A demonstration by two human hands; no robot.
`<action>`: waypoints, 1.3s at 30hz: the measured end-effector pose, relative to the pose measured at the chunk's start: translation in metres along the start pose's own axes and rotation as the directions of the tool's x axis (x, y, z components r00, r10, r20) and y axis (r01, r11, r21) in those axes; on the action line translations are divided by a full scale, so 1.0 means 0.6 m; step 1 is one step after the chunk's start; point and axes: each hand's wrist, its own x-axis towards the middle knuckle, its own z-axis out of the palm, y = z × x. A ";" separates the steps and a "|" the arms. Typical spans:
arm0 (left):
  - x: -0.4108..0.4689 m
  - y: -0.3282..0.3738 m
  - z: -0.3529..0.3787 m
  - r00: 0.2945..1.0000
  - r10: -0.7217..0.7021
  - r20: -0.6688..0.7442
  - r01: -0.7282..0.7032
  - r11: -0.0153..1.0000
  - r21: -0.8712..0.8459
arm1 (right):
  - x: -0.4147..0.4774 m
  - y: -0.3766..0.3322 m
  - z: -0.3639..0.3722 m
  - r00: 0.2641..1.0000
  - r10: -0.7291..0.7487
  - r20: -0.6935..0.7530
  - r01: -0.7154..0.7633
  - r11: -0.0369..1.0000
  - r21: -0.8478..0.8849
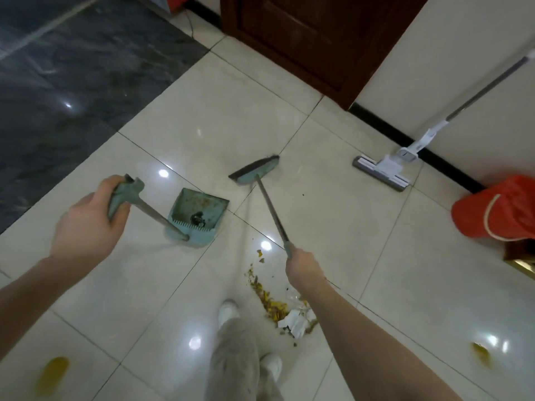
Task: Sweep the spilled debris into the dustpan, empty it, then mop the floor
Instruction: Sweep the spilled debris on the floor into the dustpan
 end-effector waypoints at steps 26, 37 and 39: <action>0.097 -0.026 -0.083 0.986 0.158 -0.060 -0.156 0.987 0.032 | -0.042 -0.100 -0.104 0.980 -0.110 -0.165 0.130 0.984 0.118; 0.335 -0.104 -0.095 0.969 0.213 0.125 -0.215 0.977 0.001 | 0.175 -0.392 -0.189 0.990 -0.103 -0.099 0.092 0.990 -0.109; 0.369 -0.111 -0.098 0.955 0.260 0.143 -0.267 0.963 0.033 | 0.180 -0.383 -0.186 0.995 -0.060 -0.081 0.052 0.994 -0.092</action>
